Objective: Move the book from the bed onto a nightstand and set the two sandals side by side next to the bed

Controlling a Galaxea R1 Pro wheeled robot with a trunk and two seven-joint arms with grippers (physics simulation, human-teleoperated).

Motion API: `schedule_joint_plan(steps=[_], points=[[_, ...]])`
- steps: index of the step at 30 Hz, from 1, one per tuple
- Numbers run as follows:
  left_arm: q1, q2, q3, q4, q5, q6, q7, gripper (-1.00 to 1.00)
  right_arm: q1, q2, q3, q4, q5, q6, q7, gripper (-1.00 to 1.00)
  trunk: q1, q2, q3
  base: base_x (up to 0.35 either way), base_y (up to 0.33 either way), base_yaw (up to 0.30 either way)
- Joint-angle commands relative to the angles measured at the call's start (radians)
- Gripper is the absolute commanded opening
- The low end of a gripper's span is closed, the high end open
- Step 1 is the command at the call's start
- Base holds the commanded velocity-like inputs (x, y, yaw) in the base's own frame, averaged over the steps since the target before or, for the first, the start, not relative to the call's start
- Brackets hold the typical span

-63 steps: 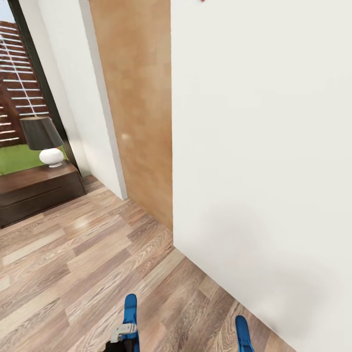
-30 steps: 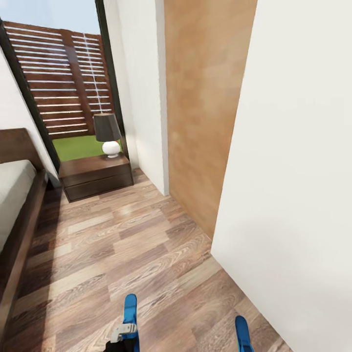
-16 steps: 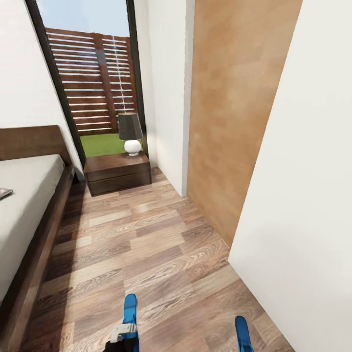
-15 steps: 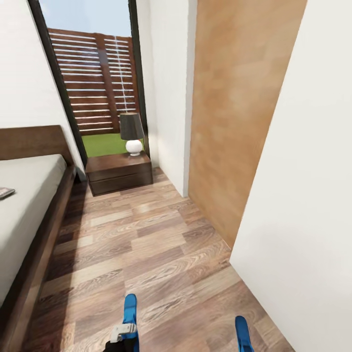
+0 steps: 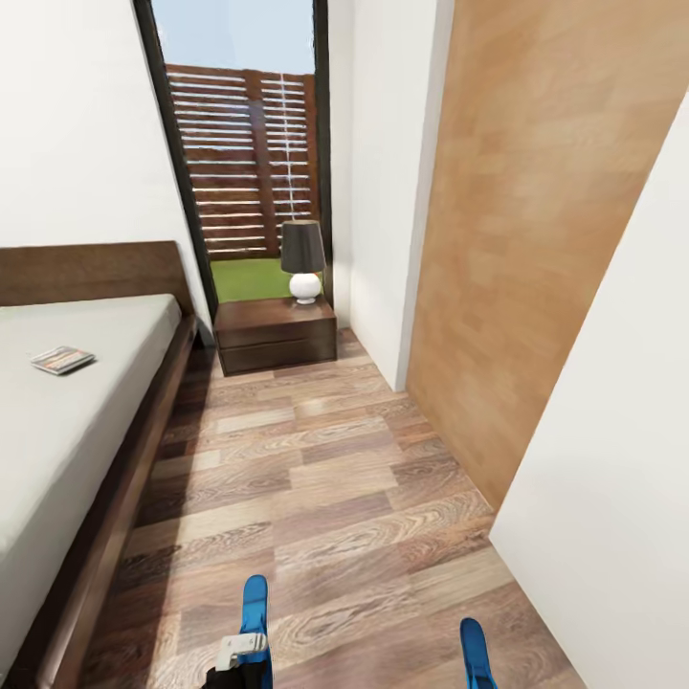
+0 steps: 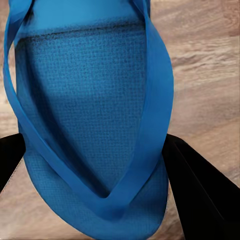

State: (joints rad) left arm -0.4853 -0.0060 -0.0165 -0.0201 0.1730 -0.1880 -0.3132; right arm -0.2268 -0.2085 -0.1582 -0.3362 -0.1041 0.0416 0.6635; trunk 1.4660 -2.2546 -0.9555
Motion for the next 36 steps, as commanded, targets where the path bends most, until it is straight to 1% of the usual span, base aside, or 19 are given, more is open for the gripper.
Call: schedule_joint_plan(steps=[1, 12, 17, 25, 36], points=[[-0.001, 0.0, -0.002, 0.002, 0.008, -0.002, -0.003, -1.0, 0.0, 0.0, -0.003, 0.0, -0.008, 0.004, 0.005, -1.0, 0.0, 0.0, -0.001, 0.001, 0.0, 0.282], [-0.001, 0.0, -0.002, 0.002, 0.008, -0.002, -0.003, -1.0, 0.0, -0.001, -0.006, 0.0, -0.01, 0.004, 0.005, -1.0, 0.0, 0.0, -0.001, 0.002, 0.0, 0.282], [-0.001, 0.0, -0.002, 0.002, 0.008, -0.002, -0.003, -1.0, 0.0, -0.006, -0.007, -0.001, -0.013, 0.004, 0.008, -1.0, 0.0, 0.0, -0.001, 0.093, 0.0, 0.237], [-0.001, 0.0, -0.002, 0.002, 0.008, -0.002, -0.003, -1.0, 0.0, -0.009, -0.008, -0.001, -0.014, 0.006, 0.014, -1.0, 0.0, 0.0, -0.001, 0.03, 0.0, 0.025], [-0.001, 0.0, -0.002, 0.002, 0.008, -0.002, -0.003, -1.0, 0.0, -0.009, -0.008, -0.001, -0.014, 0.006, 0.015, -1.0, 0.0, 0.0, -0.001, 0.291, 0.0, 0.0]])
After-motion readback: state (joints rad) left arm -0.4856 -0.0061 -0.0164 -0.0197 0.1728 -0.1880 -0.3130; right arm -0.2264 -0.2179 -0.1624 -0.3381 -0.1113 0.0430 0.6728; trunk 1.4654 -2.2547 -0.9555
